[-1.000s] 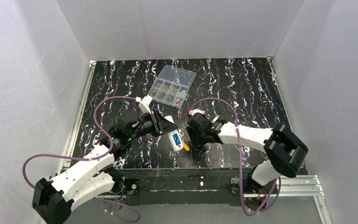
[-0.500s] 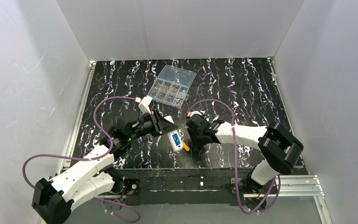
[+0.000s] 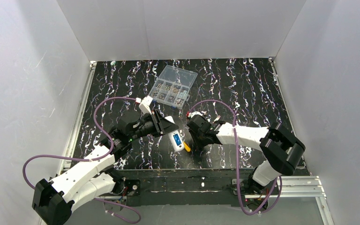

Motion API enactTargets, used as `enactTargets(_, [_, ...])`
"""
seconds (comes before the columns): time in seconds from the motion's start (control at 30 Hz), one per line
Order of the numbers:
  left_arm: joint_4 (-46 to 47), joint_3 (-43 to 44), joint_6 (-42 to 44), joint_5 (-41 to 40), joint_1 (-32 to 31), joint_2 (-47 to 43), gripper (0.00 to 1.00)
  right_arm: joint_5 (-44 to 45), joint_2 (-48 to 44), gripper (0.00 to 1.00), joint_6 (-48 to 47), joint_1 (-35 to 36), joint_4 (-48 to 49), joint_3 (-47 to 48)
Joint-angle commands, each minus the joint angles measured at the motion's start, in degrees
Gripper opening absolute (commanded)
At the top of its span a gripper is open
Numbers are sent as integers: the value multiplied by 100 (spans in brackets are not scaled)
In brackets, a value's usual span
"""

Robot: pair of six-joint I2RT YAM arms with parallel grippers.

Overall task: Load the batteries into the remote control
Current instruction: Pick up the battery cover at the center of the board, then load the battery cover into the remote control.

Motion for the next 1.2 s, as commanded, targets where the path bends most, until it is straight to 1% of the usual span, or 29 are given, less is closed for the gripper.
enactTargets(0.0, [405,70,-41,-142,21,-26,0,466,-391,28,30,35,-416,109])
enactTargets(0.17, [601,190,-187,-363,22,259,0,485,-1158,28,-202,30,-903,403])
enactTargets(0.23, [734,197,-290,-453,24,363,0,433,-1468,28,-309,30,-1247,601])
enactTargets(0.43, [1160,238,-421,-1061,27,514,0,280,-2184,25,-613,30,-2019,1512])
enactTargets(0.5, [1307,283,-453,-1207,28,585,0,36,-2314,25,-792,30,-2175,1858])
enactTargets(0.67, [1670,435,-529,-1275,27,757,0,-726,-2038,26,-933,30,-2844,2816])
enactTargets(0.8, [1941,491,-574,-1193,28,851,0,-1209,-1757,26,-913,30,-3093,3338])
enactTargets(1.03, [2142,668,-552,-706,21,980,0,-1308,-1523,26,-906,35,-3175,3773])
enactTargets(1.17, [2177,642,-525,-716,23,981,0,-1351,-1434,25,-864,30,-3202,3920])
